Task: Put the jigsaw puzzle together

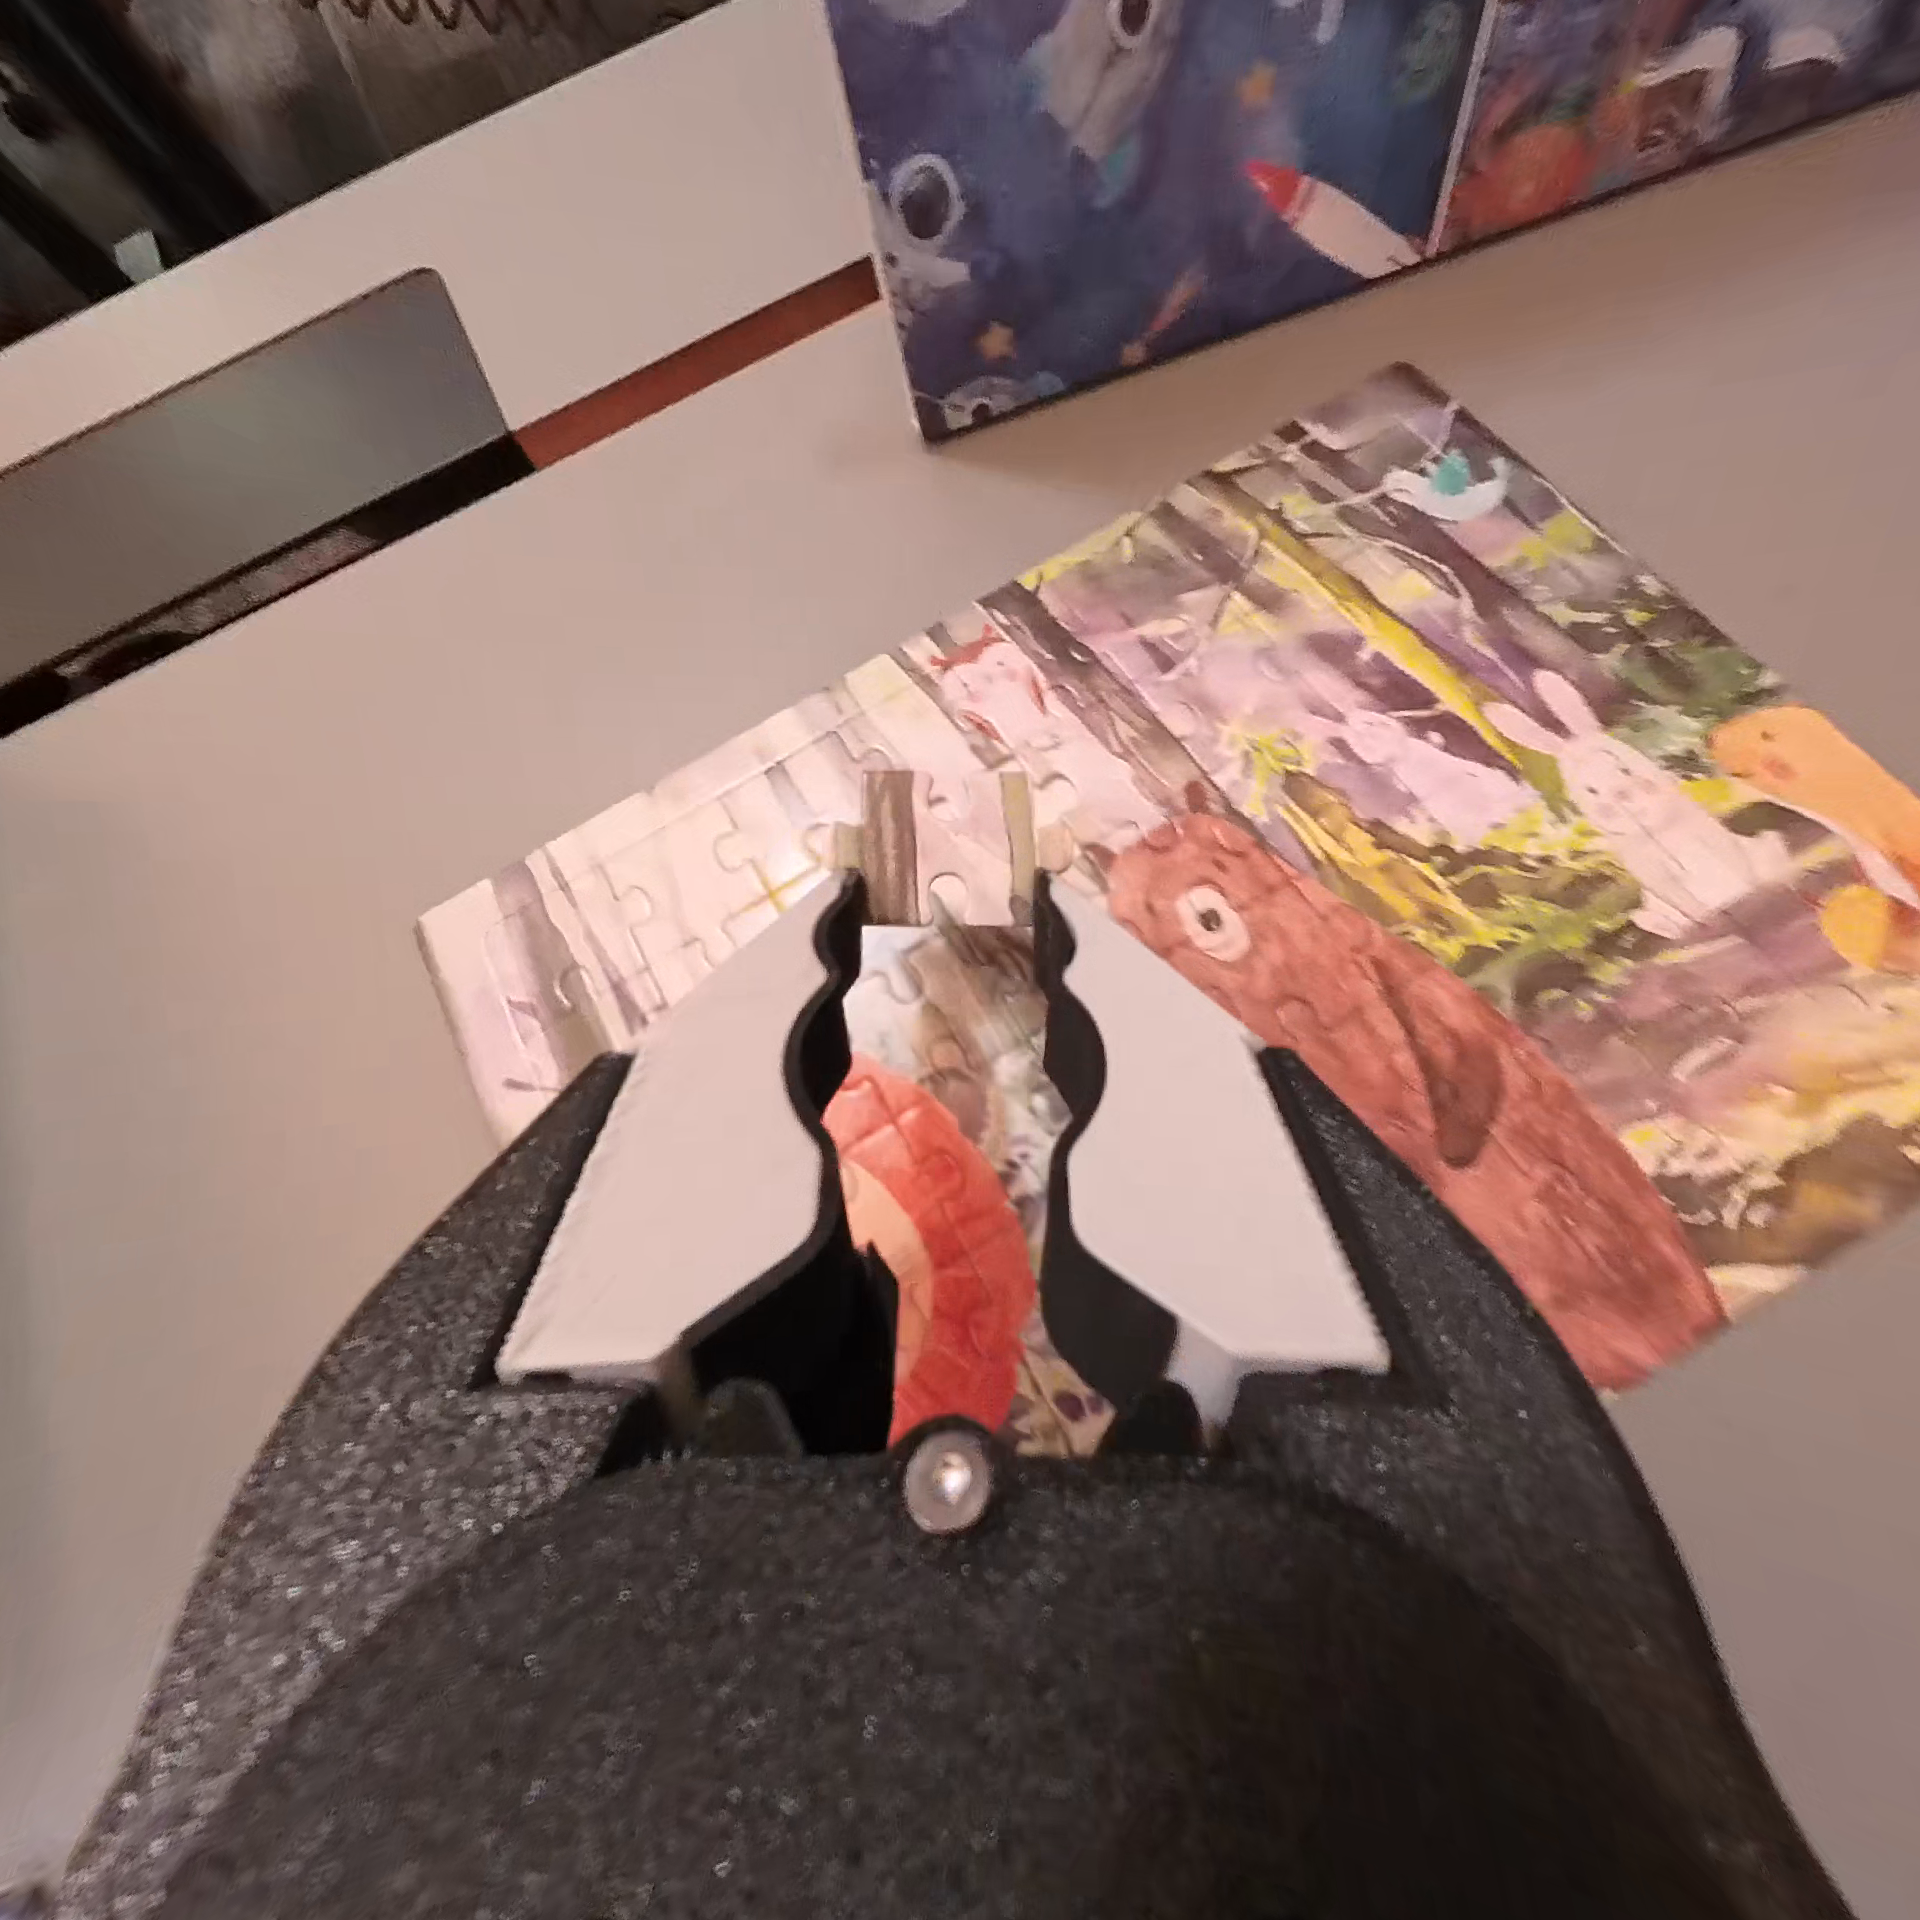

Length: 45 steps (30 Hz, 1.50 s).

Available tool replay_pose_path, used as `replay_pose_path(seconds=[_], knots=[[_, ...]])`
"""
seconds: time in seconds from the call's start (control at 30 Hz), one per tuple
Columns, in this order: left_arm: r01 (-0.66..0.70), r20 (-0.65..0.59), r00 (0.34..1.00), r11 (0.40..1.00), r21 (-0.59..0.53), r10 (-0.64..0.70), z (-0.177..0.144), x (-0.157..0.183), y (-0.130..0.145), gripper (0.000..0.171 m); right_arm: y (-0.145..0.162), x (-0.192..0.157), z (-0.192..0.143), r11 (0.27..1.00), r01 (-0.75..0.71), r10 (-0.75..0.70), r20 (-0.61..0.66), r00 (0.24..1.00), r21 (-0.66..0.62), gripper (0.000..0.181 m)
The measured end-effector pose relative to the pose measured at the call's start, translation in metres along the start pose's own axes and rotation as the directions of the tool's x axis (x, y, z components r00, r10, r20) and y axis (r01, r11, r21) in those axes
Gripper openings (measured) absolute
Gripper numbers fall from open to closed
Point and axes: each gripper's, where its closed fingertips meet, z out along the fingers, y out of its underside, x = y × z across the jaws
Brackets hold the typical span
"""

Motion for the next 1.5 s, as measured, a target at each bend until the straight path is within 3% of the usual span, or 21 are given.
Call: replay_pose_path(seconds=[0.2, 0.63, 0.77, 0.93, 1.03, 1.13, 1.23, 1.37, 1.5], knots=[[-0.043, 0.004, 0.999, 0.998, -0.045, 0.044, 0.016, -0.001, -0.003, 0.032, 0.000, 0.000, 0.000, 1.000, 0.000, 0.000, 0.000, 1.000, 0.000, 0.035], [0.191, 0.102, 0.978, 0.977, -0.098, -0.181, 0.033, 0.000, 0.008, 0.033, 0.001, 0.000, 0.000, 1.000, -0.013, 0.013, 0.014, 1.000, -0.003, 0.035], [0.287, 0.048, 0.958, 0.953, -0.096, -0.284, 0.033, 0.009, 0.008, 0.033, 0.001, -0.001, 0.000, 1.000, -0.015, 0.015, 0.017, 1.000, -0.004, 0.036], [0.312, 0.047, 0.950, 0.946, -0.081, -0.310, 0.028, 0.007, 0.007, 0.033, 0.001, -0.001, 0.001, 1.000, -0.014, 0.014, 0.018, 1.000, -0.008, 0.035], [0.274, 0.012, 0.962, 0.960, -0.060, -0.274, 0.025, 0.008, 0.000, 0.031, 0.002, -0.001, 0.001, 1.000, -0.015, 0.015, 0.018, 1.000, -0.011, 0.035], [0.056, -0.074, 0.996, 0.997, -0.045, -0.059, 0.025, 0.017, -0.013, 0.023, 0.002, -0.001, 0.001, 1.000, -0.016, 0.016, 0.019, 1.000, -0.014, 0.035], [-0.113, -0.144, 0.985, 0.988, -0.102, 0.098, 0.030, 0.016, -0.012, 0.008, 0.002, -0.001, 0.001, 1.000, -0.015, 0.016, 0.019, 1.000, -0.013, 0.035], [-0.123, -0.291, 0.955, 0.967, -0.223, 0.054, 0.036, 0.023, 0.003, 0.000, 0.002, -0.001, 0.001, 1.000, -0.017, 0.018, 0.018, 1.000, -0.015, 0.035], [0.004, -0.286, 0.956, 0.975, -0.222, -0.069, 0.042, 0.020, 0.000, 0.000, 0.003, 0.000, 0.001, 1.000, -0.021, 0.022, 0.019, 1.000, -0.017, 0.035]])
